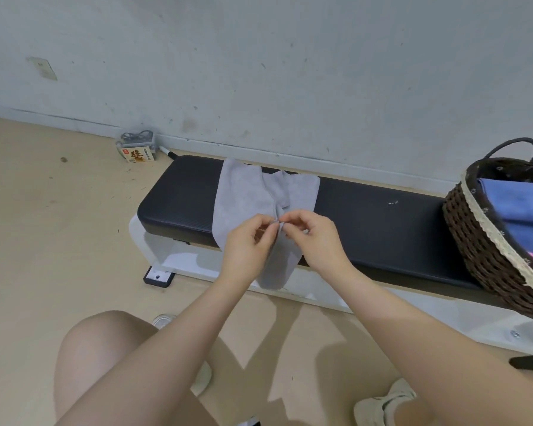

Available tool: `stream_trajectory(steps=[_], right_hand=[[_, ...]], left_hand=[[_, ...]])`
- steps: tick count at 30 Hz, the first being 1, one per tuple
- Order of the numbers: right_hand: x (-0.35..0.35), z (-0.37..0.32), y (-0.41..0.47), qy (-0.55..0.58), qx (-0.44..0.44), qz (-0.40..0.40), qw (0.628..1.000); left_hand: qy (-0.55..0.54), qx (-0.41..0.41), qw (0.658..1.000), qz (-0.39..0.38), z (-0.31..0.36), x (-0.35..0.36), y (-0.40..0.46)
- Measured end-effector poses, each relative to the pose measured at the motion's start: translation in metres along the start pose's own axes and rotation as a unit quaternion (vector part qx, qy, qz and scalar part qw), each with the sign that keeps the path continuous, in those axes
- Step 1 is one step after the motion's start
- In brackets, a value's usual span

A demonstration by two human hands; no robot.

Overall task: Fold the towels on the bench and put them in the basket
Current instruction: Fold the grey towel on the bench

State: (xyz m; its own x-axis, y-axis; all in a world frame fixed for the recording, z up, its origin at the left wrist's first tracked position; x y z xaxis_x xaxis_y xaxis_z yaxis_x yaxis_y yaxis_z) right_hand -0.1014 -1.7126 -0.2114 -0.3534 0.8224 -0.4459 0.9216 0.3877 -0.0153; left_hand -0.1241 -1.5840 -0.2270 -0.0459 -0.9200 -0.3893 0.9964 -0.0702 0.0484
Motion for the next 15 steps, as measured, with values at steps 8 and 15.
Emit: stream_trajectory(steps=[8, 15], right_hand=[[-0.005, 0.002, 0.004, -0.084, -0.002, -0.008, 0.996], [-0.009, 0.004, 0.002, 0.225, 0.069, -0.045, 0.971]], left_hand=[[-0.034, -0.027, 0.997, -0.057, -0.001, 0.000, -0.001], [0.069, -0.024, 0.994, -0.087, 0.005, 0.001, 0.010]])
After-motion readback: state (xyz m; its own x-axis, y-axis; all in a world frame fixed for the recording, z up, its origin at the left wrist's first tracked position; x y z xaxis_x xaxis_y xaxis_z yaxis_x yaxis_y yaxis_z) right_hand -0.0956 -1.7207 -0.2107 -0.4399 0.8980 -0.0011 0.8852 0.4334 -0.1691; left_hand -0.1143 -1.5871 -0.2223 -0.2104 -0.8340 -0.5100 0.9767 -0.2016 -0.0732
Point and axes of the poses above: each hand's wrist, its own y-axis towards the middle knuckle, its own x-axis out of the palm, z = x × y, the point moved 1 cm from there along y, towards the middle knuckle, and after that the axes turned 15 degrees about -z, right-handed, at the moved point
